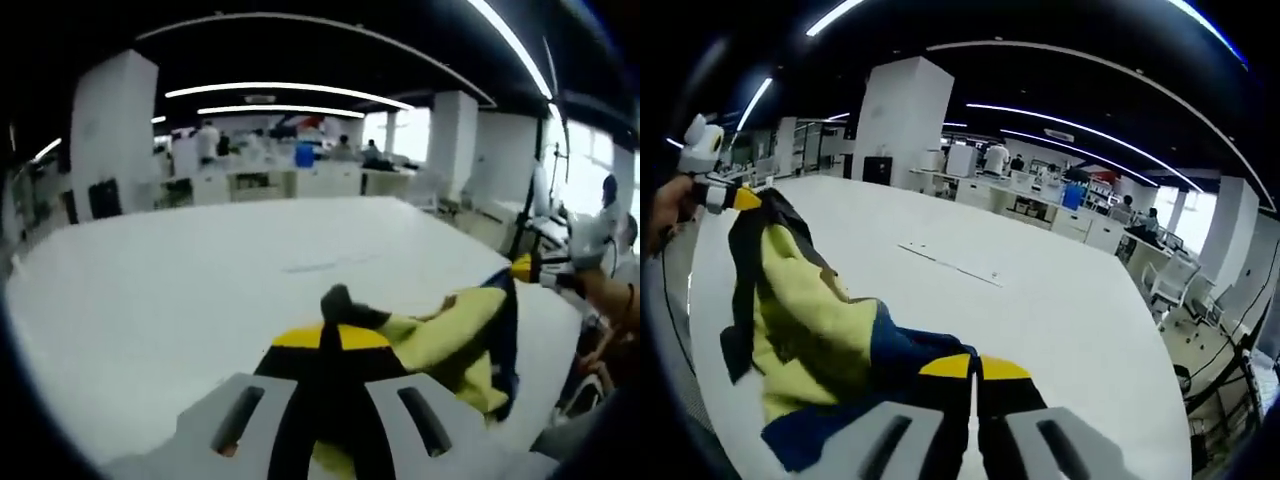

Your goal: Fold the garment on the visible template until the final outline fits inside the template.

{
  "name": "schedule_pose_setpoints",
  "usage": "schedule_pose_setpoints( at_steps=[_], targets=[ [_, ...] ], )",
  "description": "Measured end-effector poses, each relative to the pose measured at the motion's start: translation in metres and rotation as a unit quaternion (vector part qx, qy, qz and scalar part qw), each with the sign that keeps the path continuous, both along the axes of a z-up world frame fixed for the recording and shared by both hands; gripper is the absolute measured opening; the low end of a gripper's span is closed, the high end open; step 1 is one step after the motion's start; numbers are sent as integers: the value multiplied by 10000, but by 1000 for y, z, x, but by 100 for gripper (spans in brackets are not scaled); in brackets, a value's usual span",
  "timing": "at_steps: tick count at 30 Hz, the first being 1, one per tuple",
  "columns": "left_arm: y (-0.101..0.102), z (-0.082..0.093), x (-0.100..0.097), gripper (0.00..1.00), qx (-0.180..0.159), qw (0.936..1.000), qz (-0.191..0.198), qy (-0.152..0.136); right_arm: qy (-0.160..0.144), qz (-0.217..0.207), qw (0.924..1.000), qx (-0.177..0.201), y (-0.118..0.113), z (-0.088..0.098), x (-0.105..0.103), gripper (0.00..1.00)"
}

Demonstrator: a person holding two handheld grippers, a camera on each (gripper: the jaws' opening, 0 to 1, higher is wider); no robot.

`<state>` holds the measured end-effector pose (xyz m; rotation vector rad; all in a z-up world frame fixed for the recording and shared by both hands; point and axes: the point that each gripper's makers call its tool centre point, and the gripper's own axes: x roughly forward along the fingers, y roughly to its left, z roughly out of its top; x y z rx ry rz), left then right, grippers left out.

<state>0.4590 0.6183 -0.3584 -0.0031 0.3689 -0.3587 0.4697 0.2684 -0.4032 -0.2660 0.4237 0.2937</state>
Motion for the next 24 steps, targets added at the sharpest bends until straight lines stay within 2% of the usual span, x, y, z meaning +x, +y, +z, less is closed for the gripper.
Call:
schedule_pose_setpoints(
  at_steps=[3, 5, 7, 8, 10, 13, 17, 19, 20, 21, 23, 24],
  targets=[
    [4, -3, 14, 0, -13, 10000, 15, -58, 52, -149, 9997, 198, -9, -3, 18, 0],
    [2, -7, 23, 0, -308, 9995, -5, 7, 56, -213, 9993, 297, -12, -4, 25, 0],
    [5, -17, 33, 0, -603, 9978, 106, 237, 103, -316, 9989, 320, -18, -9, 38, 0],
    [8, -21, 41, 0, -525, 9984, 83, 188, 205, -403, 9980, 449, -19, -14, 44, 0],
    [7, -30, 49, 0, -563, 9979, 71, 315, 192, -411, 9976, 529, -19, -16, 54, 0],
    [4, -43, 61, 0, -785, 9955, 39, 524, 304, -478, 9966, 591, -19, -23, 69, 0],
    [5, -48, 76, 0, -768, 9963, -73, 387, 173, -480, 9968, 616, -17, -20, 85, 0],
    [7, -63, 81, 0, -885, 9939, 6, 658, 387, -503, 9952, 738, -15, -31, 91, 0],
    [7, -67, 81, 0, -928, 9929, 25, 738, 671, -544, 9933, 766, -14, -43, 89, 0],
    [7, -78, 81, 0, -976, 9905, 57, 966, 940, -595, 9910, 750, -14, -54, 86, 0],
    [10, -100, 76, 0, -823, 9863, 146, 1422, 1206, -659, 9878, 733, -15, -68, 83, 0],
    [11, -107, 74, 0, -724, 9852, 149, 1546, 1270, -619, 9875, 702, -13, -74, 81, 0]
  ],
)
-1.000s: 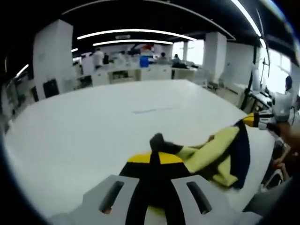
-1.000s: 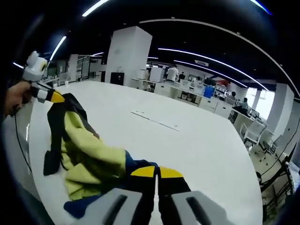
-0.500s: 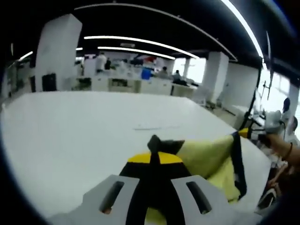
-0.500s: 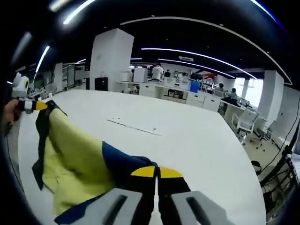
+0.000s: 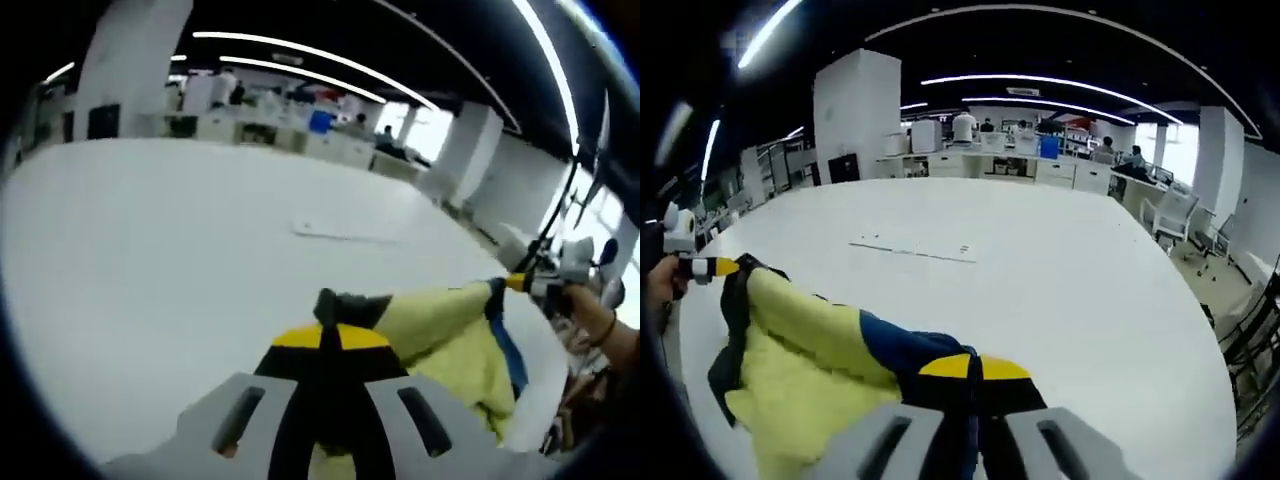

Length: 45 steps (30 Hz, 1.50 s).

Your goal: Fold the garment on the visible template until the final outline fits inside the template.

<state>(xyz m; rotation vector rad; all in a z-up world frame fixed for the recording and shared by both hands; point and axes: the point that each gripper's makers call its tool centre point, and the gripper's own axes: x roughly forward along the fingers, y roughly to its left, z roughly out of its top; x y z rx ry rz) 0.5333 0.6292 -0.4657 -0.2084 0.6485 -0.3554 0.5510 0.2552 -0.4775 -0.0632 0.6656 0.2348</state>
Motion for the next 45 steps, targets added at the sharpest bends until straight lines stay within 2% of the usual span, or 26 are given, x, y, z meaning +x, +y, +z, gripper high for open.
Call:
schedule_pose_setpoints(
  at_steps=[2, 3, 7, 8, 13, 20, 21, 22, 23, 25, 28, 32, 35, 38, 41, 43, 45],
  targets=[
    [-1, -12, -3, 0, 119, 9998, -69, 128, 113, 58, 9998, -149, -1, -8, -3, 0],
    [-1, -18, -8, 0, 126, 9994, -56, 303, 270, 64, 9994, -197, -2, -15, -6, 0],
    [5, -32, -12, 0, 286, 9981, -49, 538, 576, 74, 9981, -194, -3, -33, -12, 0],
    [6, -38, -14, 0, 261, 9974, -48, 674, 632, 89, 9978, -200, -3, -38, -13, 0],
    [10, -51, -13, 0, 359, 9957, 1, 856, 760, 47, 9970, -107, -3, -55, -12, 0],
    [14, -58, -4, 0, 496, 9955, 86, 802, 362, 48, 9993, 77, 0, -51, 12, 0],
    [15, -58, -3, 0, 510, 9955, 97, 788, 206, 24, 9996, 201, 1, -47, 19, 0],
    [15, -57, 0, 0, 518, 9961, 110, 709, 189, 22, 9996, 188, 1, -47, 21, 0],
    [15, -53, 6, 0, 447, 9977, 156, 484, 167, 3, 9997, 173, 0, -47, 24, 0],
    [18, -53, 7, 0, 449, 9973, 291, 494, 172, -57, 9996, 198, -1, -50, 30, 0],
    [32, -56, 12, 0, 775, 9950, 449, 438, 226, -200, 9992, 279, -2, -55, 35, 0],
    [32, -54, 13, 0, 639, 9962, 489, 344, 190, -211, 9990, 339, 3, -56, 41, 0],
    [29, -52, 12, 0, 757, 9959, 417, 274, 208, -249, 9990, 318, 4, -55, 42, 0],
    [27, -47, 13, 1, 665, 9967, 401, 226, 230, -326, 9985, 378, 3, -54, 42, 0],
    [24, -39, 12, 11, 725, 9966, 375, 119, 170, -429, 9977, 504, 3, -44, 40, 2],
    [18, -30, 11, 18, 776, 9966, 287, 9, 114, -394, 9978, 518, 6, -36, 38, 8],
    [11, -18, 8, 23, 637, 9975, 299, -91, 46, -338, 9981, 507, 9, -28, 35, 17]
  ],
)
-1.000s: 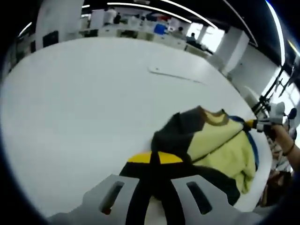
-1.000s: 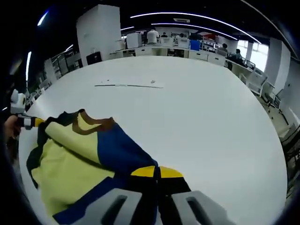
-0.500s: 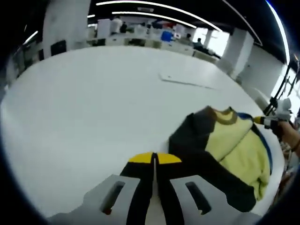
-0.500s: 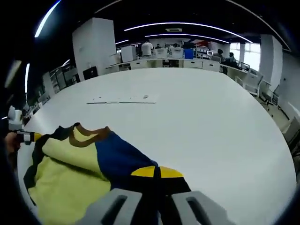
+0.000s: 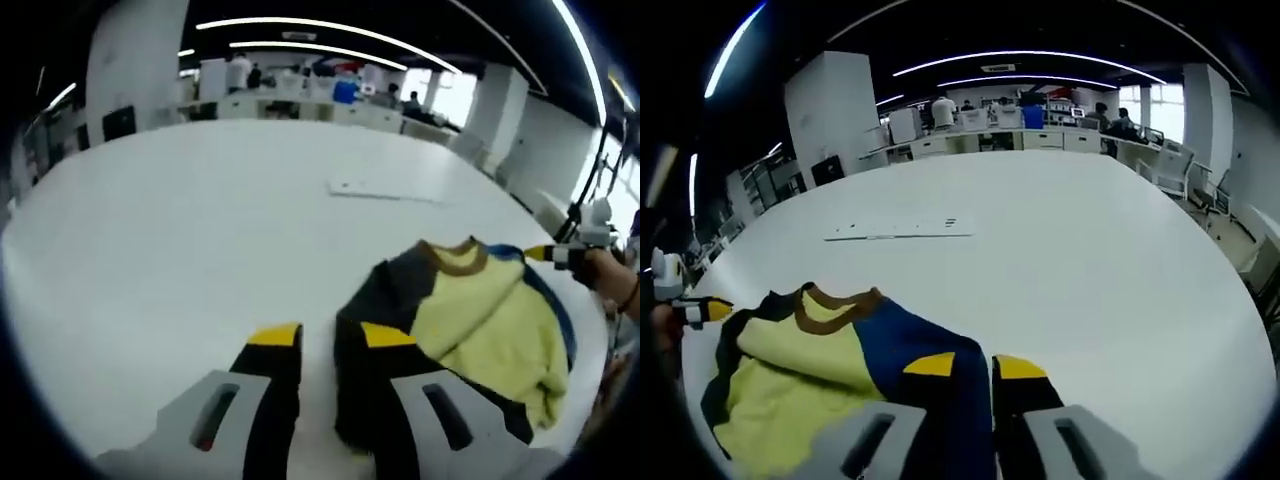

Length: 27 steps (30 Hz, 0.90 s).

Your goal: Fold the garment on the visible template until the final outline fits inside the template.

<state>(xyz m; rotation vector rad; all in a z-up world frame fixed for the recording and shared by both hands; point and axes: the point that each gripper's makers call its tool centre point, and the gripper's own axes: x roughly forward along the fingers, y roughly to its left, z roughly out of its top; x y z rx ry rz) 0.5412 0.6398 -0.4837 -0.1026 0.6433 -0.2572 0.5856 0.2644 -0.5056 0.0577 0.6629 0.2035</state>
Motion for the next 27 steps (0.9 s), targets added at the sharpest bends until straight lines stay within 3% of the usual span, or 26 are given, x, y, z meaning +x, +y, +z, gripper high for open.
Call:
schedule_pose_setpoints(
  at_steps=[6, 15, 20, 27],
  targets=[
    [-26, 33, -13, 43, -23, 9989, -279, -363, -95, 275, 9995, -109, 12, 19, -18, 42],
    [-61, 40, -47, 67, -20, 9963, -751, -406, -84, 1025, 9946, -161, 45, 34, -59, 66],
    [-75, 33, -69, 73, 204, 9941, -993, -395, -8, 1266, 9918, -155, 55, 35, -84, 69],
    [-90, 24, -91, 71, 461, 9917, -1143, -363, 22, 1383, 9903, -153, 63, 34, -116, 70]
  ],
)
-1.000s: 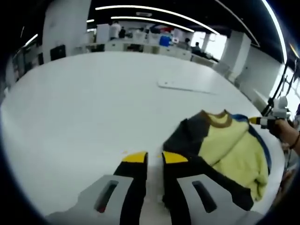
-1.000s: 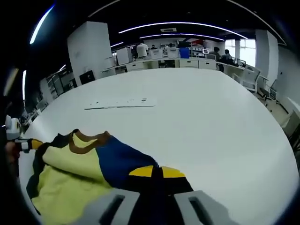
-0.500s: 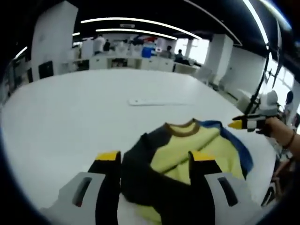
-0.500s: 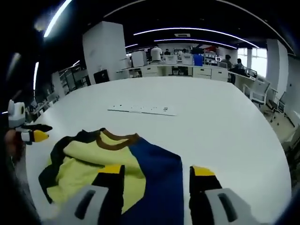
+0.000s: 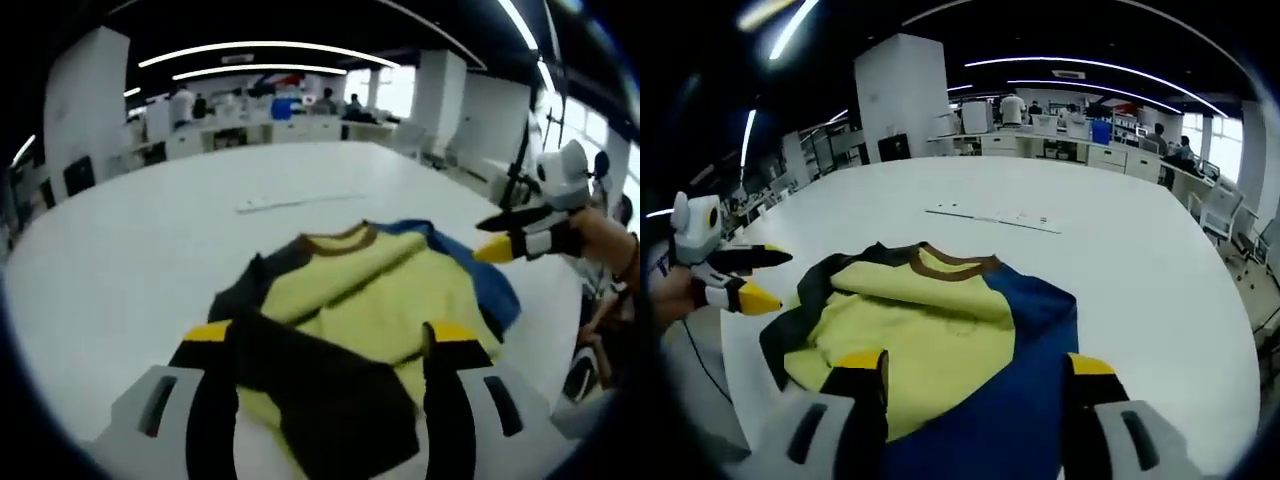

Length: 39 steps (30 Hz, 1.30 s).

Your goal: Fold the garment on the visible template until the final outline fits inside the template.

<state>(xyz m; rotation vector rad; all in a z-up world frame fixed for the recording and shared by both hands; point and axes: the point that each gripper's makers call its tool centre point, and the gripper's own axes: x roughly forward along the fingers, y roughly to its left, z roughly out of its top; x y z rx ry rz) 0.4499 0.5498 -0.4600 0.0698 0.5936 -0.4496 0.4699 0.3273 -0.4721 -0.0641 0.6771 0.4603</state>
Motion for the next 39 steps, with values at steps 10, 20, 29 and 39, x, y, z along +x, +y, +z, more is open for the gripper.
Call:
schedule_pose_setpoints(
  at_steps=[10, 20, 29, 39],
  targets=[
    [-16, -21, -19, 62, 105, 9998, -4, 143, 146, 40, 9999, -62, 11, -17, -38, 63],
    [-19, -37, -32, 52, -21, 9993, 202, 309, 274, 86, 9996, -13, 19, -33, -66, 52],
    [-24, -49, -38, 39, 501, 9985, -39, 206, 251, 273, 9988, -322, 20, -45, -82, 38],
    [-32, -53, -43, 19, 889, 9952, -405, 77, 155, 570, 9942, -898, 18, -62, -92, 20]
  ],
)
